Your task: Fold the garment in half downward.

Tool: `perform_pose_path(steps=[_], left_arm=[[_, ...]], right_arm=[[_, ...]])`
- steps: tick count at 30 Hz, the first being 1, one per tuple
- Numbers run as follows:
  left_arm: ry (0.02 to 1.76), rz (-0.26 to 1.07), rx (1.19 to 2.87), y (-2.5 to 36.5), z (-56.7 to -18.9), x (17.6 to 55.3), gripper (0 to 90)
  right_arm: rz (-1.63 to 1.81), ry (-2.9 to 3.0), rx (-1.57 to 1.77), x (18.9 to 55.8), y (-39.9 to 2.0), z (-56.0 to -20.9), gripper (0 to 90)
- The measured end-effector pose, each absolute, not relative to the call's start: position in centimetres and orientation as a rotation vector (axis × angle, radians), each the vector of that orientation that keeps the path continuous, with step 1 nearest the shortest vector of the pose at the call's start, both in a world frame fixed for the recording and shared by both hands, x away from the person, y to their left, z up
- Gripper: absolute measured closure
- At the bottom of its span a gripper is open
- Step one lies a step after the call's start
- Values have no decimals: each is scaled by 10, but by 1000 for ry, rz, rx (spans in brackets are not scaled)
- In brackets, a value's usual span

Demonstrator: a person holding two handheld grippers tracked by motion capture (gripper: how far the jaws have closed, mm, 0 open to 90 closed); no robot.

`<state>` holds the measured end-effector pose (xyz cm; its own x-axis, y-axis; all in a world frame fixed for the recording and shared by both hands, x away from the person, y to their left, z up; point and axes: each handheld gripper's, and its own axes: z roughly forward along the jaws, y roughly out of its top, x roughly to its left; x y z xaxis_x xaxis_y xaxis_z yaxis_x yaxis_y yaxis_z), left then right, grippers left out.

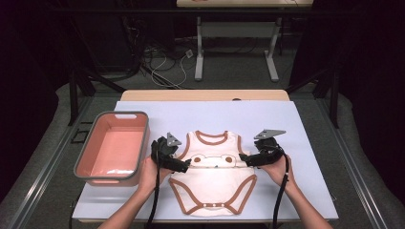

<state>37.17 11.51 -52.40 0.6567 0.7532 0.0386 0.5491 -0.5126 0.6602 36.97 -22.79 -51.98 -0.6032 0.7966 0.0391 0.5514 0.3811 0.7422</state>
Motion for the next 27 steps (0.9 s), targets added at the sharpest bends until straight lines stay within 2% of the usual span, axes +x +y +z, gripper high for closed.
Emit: perform_pose_path(steps=[3,7,8,10,15,19,24,27], left_arm=[[1023,402,2251,113,-526,381,0],[1058,365,2250,111,-528,393,4],[1070,357,2243,111,-529,396,29],[1092,337,2227,112,-530,403,154],[1112,315,2234,111,-534,416,252],[1118,304,2248,107,-536,423,346],[1135,294,2277,103,-541,430,404],[1144,305,2270,100,-544,431,450]], right_arm=[[1045,2322,1213,376,-224,-522,174],[1018,2318,1257,386,-219,-527,234],[1016,2312,1266,388,-218,-528,269],[1014,2311,1279,393,-218,-531,354],[1034,2306,1316,403,-213,-537,493],[996,2330,1344,408,-208,-540,548],[975,2333,1345,411,-206,-545,615],[964,2328,1356,411,-206,-547,627]])
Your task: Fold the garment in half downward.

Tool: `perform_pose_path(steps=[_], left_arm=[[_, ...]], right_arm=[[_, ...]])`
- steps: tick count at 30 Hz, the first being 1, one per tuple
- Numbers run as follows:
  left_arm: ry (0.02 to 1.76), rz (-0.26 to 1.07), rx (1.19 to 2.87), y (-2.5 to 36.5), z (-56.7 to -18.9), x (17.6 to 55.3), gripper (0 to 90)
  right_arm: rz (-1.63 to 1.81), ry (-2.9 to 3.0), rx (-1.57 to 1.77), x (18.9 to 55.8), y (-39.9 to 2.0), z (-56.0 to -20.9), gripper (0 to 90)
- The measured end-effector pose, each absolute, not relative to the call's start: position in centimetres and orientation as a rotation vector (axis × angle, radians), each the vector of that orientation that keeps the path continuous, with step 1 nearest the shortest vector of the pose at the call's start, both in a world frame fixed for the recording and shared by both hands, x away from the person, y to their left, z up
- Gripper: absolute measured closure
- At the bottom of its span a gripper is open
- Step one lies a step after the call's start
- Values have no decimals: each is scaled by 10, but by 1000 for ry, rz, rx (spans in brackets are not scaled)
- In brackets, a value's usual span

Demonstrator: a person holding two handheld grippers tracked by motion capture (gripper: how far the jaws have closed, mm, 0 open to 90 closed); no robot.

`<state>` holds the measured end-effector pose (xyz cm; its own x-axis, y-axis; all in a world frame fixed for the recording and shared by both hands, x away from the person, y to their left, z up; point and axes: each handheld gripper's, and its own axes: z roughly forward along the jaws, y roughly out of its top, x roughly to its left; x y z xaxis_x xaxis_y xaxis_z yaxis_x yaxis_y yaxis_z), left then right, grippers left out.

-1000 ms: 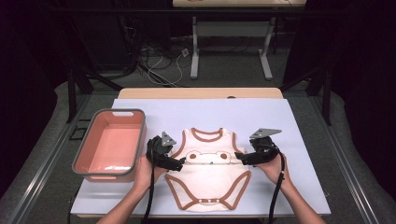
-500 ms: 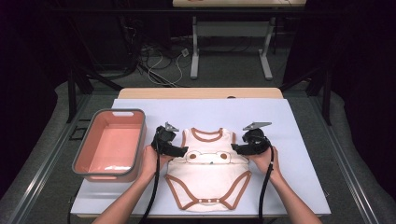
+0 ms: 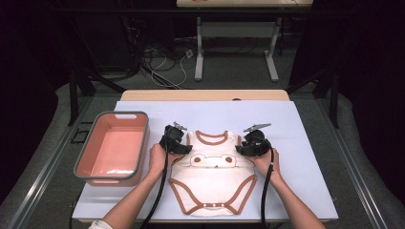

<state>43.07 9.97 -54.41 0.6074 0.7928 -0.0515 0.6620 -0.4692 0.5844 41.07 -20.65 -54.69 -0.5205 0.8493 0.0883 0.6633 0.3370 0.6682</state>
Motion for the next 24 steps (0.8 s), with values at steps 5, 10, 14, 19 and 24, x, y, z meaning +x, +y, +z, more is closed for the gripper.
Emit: perform_pose_path(steps=[5,10,14,19,24], left_arm=[[1122,310,2295,93,-546,430,535],[1113,283,2293,92,-546,429,632],[1110,253,2291,94,-546,429,735],[1087,217,2292,97,-546,431,835],[1094,183,2269,99,-547,431,855]], right_arm=[[963,2332,1378,412,-205,-552,671],[971,2327,1380,411,-204,-554,725],[1000,2331,1404,411,-206,-555,784],[1055,2337,1440,411,-206,-557,858],[1103,2326,1426,411,-208,-558,871]])
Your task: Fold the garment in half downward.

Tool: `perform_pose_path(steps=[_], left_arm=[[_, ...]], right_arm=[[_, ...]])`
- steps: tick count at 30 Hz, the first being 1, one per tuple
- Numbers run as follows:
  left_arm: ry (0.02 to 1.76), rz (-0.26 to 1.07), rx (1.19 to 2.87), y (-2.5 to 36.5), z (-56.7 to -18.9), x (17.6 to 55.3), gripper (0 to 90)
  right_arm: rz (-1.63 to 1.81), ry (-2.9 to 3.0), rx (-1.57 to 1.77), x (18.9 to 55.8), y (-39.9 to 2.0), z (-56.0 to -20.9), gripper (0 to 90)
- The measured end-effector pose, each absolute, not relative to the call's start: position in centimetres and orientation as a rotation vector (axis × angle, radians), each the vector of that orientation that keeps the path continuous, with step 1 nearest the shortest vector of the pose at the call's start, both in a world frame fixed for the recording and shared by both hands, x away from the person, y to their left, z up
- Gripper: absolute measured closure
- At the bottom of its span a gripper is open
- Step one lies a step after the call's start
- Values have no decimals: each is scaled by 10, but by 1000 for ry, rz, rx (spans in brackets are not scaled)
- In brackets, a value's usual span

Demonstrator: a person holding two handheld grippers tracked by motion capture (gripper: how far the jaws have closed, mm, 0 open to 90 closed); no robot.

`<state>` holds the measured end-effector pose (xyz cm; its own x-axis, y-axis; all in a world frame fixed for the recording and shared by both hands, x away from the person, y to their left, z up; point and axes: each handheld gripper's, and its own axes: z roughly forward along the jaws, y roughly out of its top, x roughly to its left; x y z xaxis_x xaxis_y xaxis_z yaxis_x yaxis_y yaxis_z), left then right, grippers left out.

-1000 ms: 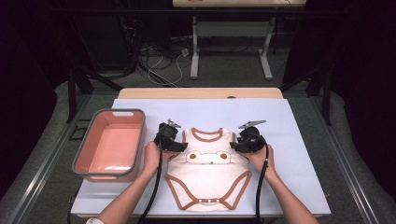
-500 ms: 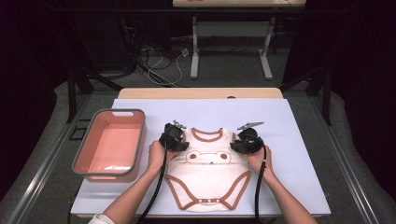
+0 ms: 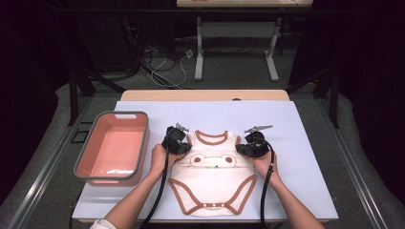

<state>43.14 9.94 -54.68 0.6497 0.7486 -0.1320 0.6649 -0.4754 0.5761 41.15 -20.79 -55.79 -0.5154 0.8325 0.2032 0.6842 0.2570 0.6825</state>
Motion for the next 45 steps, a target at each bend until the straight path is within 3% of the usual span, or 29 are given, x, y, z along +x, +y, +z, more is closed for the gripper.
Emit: perform_pose_path(steps=[14,29,45], left_arm=[[1051,225,2240,110,-528,420,848],[937,307,2220,116,-504,377,841],[862,252,2358,112,-523,343,824]], right_arm=[[1125,2285,1309,398,-210,-532,873],[1130,2331,1154,359,-213,-510,871],[994,2462,1118,328,-212,-522,859]])
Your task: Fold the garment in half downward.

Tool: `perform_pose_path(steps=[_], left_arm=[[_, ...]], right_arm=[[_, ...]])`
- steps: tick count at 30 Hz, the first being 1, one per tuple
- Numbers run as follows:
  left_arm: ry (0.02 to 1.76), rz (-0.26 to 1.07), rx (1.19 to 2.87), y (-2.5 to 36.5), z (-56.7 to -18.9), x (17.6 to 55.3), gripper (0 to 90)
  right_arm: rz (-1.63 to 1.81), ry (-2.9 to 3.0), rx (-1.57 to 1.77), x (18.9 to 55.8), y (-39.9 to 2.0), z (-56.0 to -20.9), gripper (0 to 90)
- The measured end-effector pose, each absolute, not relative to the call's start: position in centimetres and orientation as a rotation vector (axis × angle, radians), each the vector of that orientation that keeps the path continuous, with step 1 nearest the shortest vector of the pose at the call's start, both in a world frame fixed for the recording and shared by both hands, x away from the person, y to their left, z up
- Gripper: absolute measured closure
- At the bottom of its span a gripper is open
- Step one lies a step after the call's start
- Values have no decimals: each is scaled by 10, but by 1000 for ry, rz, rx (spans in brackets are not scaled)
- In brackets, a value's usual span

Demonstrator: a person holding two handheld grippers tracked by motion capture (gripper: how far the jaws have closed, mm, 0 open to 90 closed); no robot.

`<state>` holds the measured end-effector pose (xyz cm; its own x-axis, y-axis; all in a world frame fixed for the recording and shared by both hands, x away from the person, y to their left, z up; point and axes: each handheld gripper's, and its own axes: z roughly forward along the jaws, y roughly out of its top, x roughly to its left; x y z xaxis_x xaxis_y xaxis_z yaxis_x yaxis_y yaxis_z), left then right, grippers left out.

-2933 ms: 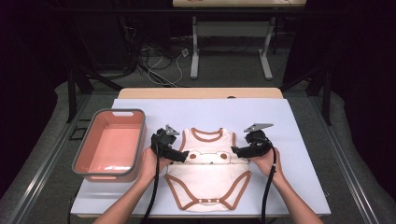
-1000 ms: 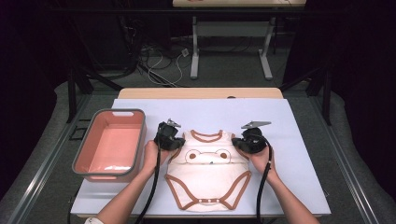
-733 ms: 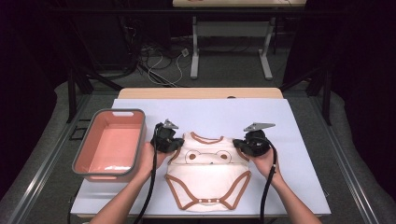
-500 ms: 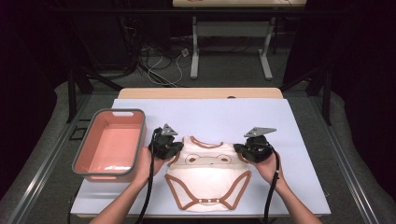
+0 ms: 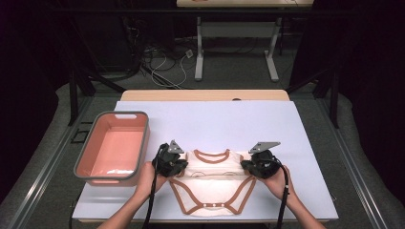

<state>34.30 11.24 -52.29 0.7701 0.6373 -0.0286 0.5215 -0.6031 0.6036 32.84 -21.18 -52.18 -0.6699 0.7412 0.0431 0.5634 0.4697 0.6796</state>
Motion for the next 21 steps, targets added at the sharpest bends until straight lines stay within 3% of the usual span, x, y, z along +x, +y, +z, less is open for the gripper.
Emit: perform_pose_path(steps=[10,21], left_arm=[[852,245,2422,109,-538,339,794],[860,260,2402,113,-543,340,665]], right_arm=[[889,2545,1145,327,-208,-540,822],[895,2535,1132,329,-209,-546,769]])
